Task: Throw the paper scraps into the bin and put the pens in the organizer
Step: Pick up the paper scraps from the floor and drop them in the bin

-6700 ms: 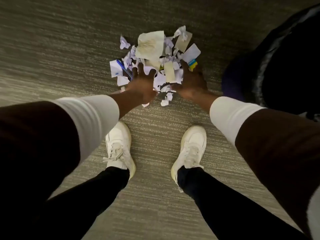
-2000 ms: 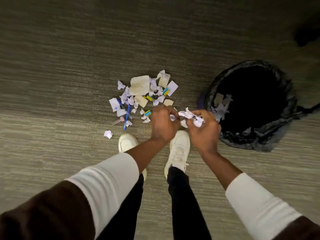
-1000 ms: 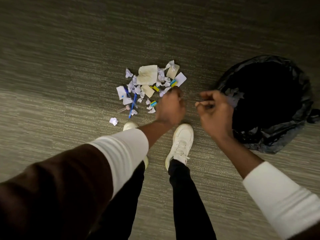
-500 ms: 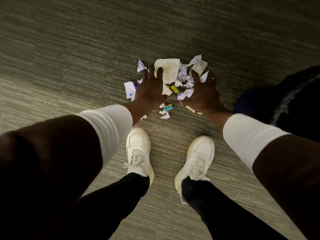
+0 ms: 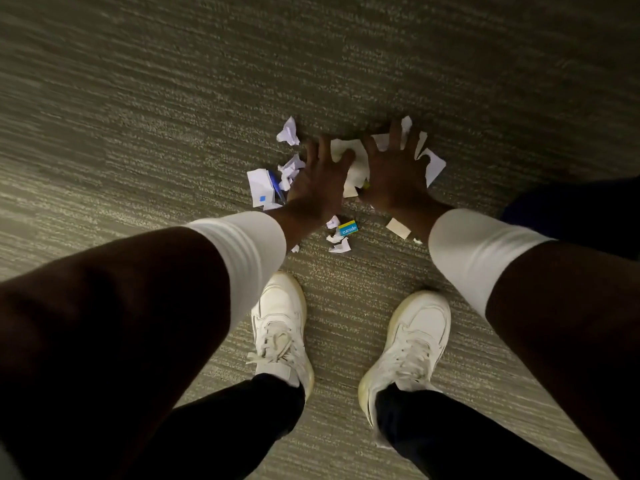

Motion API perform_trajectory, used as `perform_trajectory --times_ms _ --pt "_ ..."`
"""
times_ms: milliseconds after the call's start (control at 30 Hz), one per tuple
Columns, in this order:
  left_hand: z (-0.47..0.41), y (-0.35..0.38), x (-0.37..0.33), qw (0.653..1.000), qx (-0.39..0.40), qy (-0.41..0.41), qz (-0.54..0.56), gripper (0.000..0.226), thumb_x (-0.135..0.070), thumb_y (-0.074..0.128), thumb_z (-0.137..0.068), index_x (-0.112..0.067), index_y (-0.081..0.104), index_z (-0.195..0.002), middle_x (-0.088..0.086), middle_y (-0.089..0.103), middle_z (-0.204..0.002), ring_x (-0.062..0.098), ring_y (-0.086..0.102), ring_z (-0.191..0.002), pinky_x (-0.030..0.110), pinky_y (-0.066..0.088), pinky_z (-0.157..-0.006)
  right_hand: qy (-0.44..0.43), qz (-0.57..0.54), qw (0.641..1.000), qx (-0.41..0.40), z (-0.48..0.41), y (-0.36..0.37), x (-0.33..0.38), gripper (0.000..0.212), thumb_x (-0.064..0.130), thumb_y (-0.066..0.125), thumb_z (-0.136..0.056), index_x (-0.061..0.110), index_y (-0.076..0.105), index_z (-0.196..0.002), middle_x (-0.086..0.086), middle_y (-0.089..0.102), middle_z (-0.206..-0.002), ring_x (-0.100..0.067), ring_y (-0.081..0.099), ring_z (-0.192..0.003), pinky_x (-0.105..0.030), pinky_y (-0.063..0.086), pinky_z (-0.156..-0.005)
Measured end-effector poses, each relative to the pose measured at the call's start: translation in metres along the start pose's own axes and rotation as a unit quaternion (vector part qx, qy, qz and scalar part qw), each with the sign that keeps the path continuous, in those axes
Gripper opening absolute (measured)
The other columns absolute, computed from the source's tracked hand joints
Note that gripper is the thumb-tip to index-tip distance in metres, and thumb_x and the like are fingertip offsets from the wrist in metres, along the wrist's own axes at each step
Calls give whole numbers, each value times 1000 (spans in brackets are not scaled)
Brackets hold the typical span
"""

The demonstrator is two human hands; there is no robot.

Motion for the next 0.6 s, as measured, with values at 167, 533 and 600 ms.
perform_trajectory --times_ms 167,533,600 --pt "10 -1 -4 999 -14 24 -18 56 -14 55 -101 -22 44 -155 22 33 -159 44 34 -148 51 45 -113 -31 58 997 -49 24 1 10 54 27 66 -95 27 48 -145 -21 29 -162 -48 33 -146 -56 54 -93" --pt "59 -19 6 996 -9 -43 82 51 3 64 -90 -13 61 -138 19 40 -154 41 44 -138 52 50 -106 -9 -88 992 -91 61 -19 -3 22 10 68 -89 10 77 -109 -20 69 -119 -42 68 -105 -42 54 -81" --pt "73 -31 4 993 -14 -49 105 45 2 63 -90 -11 63 -134 20 44 -148 41 48 -131 49 49 -102 9 -151 983 -102 77 -33 -9 26 10 74 -84 10 78 -109 -18 69 -121 -40 68 -108 -40 52 -86"
Point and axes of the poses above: each hand's wrist, its own z-axis away from the middle knuckle, its own y-axis out of the palm, x = y × z, the point moved 8 cm from there along -z, towards the middle knuckle
